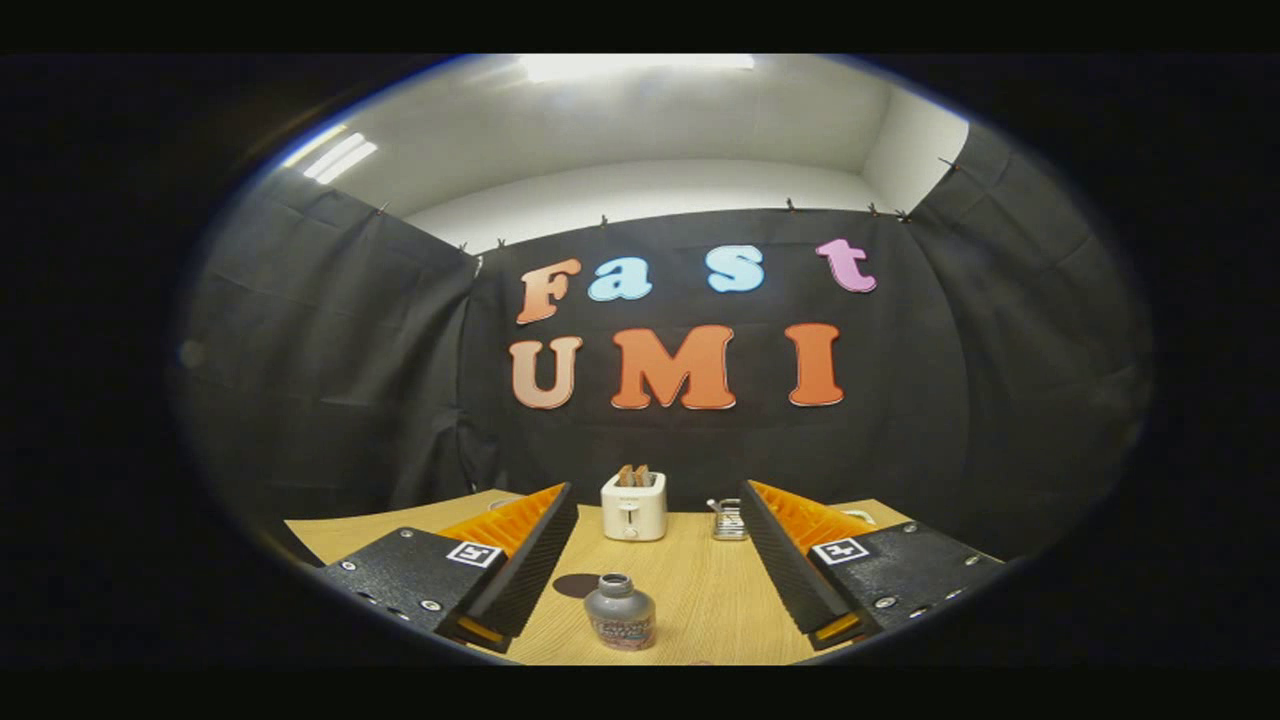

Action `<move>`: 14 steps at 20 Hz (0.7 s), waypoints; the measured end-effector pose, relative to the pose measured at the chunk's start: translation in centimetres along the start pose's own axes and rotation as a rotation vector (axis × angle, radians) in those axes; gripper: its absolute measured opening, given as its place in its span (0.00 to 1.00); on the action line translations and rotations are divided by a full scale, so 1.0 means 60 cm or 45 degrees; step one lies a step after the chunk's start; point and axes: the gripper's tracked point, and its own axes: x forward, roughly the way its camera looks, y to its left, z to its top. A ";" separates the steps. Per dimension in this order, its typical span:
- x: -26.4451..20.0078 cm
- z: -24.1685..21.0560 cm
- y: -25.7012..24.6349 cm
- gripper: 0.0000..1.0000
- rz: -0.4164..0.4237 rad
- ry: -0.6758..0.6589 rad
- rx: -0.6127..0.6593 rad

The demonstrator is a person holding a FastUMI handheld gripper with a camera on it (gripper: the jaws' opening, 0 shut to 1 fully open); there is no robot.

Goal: Take the bottle from table, then pour the juice into the cup, finally place the bottle on the coaster

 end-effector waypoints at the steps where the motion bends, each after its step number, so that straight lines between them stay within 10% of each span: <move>1: 0.000 -0.011 0.004 0.97 0.012 0.014 -0.003; 14: 0.012 -0.185 0.050 0.97 0.095 0.184 -0.029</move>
